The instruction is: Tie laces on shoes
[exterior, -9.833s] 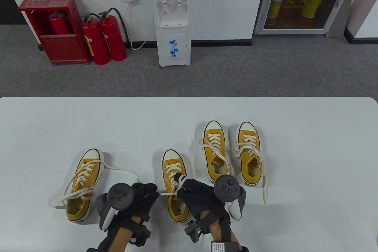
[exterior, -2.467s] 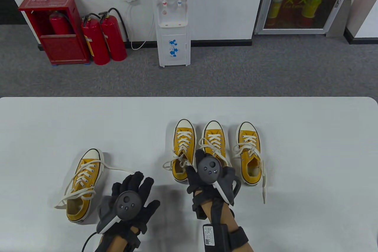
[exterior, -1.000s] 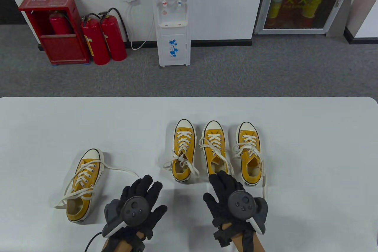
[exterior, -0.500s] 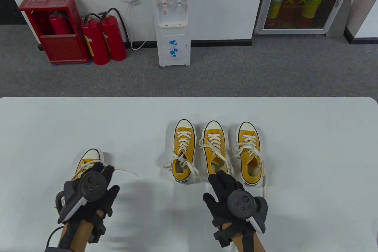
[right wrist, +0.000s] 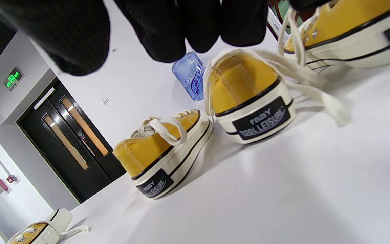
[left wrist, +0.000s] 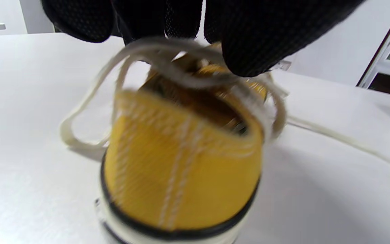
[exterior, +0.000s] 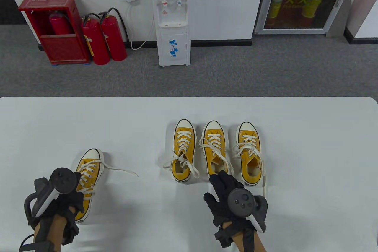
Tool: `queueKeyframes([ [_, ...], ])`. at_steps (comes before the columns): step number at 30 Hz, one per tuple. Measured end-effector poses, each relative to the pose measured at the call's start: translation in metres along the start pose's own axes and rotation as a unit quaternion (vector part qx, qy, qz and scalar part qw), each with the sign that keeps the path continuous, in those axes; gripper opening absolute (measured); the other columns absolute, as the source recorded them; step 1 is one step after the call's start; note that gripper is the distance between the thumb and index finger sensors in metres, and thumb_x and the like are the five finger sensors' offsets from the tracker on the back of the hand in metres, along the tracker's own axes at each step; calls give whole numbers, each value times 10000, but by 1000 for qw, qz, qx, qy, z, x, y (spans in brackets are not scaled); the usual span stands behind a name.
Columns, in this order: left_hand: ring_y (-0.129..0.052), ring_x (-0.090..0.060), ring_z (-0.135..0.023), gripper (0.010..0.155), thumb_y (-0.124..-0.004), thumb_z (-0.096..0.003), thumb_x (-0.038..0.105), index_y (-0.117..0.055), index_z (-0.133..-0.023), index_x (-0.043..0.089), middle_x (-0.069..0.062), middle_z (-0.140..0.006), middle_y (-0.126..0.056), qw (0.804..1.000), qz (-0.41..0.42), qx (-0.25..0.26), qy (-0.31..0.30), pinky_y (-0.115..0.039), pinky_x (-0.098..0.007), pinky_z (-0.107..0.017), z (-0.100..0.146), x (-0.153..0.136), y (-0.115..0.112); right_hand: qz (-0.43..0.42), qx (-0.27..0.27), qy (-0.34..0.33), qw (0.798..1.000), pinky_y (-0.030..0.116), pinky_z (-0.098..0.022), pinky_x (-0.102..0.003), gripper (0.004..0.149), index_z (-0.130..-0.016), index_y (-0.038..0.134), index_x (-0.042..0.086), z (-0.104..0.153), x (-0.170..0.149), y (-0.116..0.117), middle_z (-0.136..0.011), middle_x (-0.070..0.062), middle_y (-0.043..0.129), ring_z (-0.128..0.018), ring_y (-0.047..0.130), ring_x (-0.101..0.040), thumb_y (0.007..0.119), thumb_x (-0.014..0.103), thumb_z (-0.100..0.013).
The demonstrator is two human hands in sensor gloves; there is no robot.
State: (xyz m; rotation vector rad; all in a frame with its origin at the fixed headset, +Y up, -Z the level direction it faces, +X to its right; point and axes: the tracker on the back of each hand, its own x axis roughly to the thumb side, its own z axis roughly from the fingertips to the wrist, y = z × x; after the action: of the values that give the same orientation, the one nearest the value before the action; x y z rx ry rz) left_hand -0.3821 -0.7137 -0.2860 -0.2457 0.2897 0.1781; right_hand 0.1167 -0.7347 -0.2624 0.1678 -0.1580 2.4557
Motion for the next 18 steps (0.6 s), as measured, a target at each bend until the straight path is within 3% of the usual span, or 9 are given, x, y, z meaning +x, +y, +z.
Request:
queueKeyframes([
  [9,-910,-312,-734,703,-849,-465,344,-530,-1090,302,-82,-1091,-665,1000,-15,10,22,-737,-560,-573,-8,-6,-15,1,4,-2,1000,390,-705,-719,714,-1030,660,145,-1,0,1,-1118,-114,469,-1043,541,-443,790,517,-434],
  [18,-1012,-232,-434,501,-824,-464,358,-674,-942,352,-39,-878,-855,998,-24,57,30,-858,-456,-384,-13,-12,-13,3,13,-2,1000,429,-702,-704,715,-1035,646,146,-1,0,2,-1118,-116,465,-1040,550,-443,786,512,-437],
])
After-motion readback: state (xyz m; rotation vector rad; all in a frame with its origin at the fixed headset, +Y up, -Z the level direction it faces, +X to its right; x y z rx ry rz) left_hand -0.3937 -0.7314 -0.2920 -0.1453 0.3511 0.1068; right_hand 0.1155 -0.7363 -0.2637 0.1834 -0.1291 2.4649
